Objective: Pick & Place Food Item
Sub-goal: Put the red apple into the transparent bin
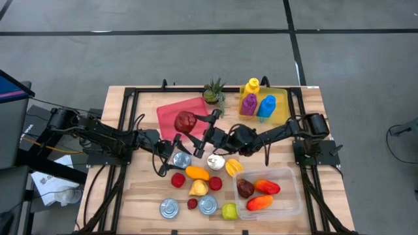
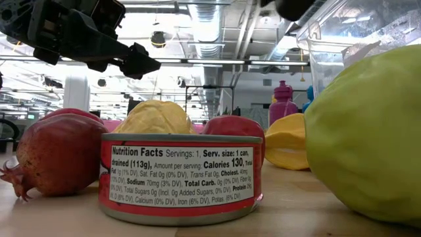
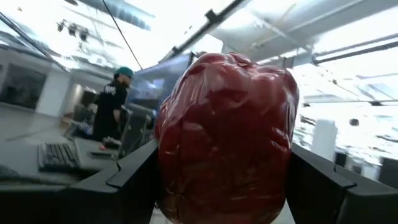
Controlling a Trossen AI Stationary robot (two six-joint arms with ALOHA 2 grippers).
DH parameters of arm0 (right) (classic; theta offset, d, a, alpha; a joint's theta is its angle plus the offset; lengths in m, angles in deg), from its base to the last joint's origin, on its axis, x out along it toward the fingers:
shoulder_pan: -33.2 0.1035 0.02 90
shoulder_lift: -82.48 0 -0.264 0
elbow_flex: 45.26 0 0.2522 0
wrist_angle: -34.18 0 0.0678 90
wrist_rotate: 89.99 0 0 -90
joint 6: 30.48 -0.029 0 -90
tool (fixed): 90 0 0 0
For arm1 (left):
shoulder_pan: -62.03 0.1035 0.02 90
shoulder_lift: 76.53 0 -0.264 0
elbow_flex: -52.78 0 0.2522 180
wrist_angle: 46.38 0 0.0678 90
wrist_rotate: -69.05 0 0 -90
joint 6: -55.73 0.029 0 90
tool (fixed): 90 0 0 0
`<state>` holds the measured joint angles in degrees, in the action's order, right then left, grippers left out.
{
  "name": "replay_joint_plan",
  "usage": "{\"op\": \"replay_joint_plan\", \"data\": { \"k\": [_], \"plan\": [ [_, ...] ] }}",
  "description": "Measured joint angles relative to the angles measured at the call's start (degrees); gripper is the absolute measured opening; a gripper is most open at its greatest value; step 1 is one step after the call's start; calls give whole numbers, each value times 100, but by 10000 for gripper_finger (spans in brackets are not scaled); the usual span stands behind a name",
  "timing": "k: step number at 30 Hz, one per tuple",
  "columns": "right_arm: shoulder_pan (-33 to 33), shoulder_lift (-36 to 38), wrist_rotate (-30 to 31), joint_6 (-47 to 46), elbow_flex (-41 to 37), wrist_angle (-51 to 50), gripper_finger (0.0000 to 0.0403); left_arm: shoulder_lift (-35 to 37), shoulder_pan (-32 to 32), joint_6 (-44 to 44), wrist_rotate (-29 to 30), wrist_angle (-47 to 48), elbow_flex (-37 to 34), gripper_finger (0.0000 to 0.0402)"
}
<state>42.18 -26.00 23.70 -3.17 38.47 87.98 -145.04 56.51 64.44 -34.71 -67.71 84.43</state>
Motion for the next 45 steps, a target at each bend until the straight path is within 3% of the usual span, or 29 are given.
{"op": "replay_joint_plan", "data": {
  "k": [15,23,33,45],
  "plan": [
    [1160,1738,1186,-49,-2236,-294,270,0,22,-177,175,-113,0,320],
    [2280,2567,2510,-327,-3237,-450,270,0,24,-272,226,-335,0,320],
    [3870,2756,4341,-765,-3540,-911,270,0,24,-492,740,-488,0,320],
    [5306,2754,5577,-3148,-3538,-2390,270,0,24,-575,1248,-492,0,320]
  ]
}}
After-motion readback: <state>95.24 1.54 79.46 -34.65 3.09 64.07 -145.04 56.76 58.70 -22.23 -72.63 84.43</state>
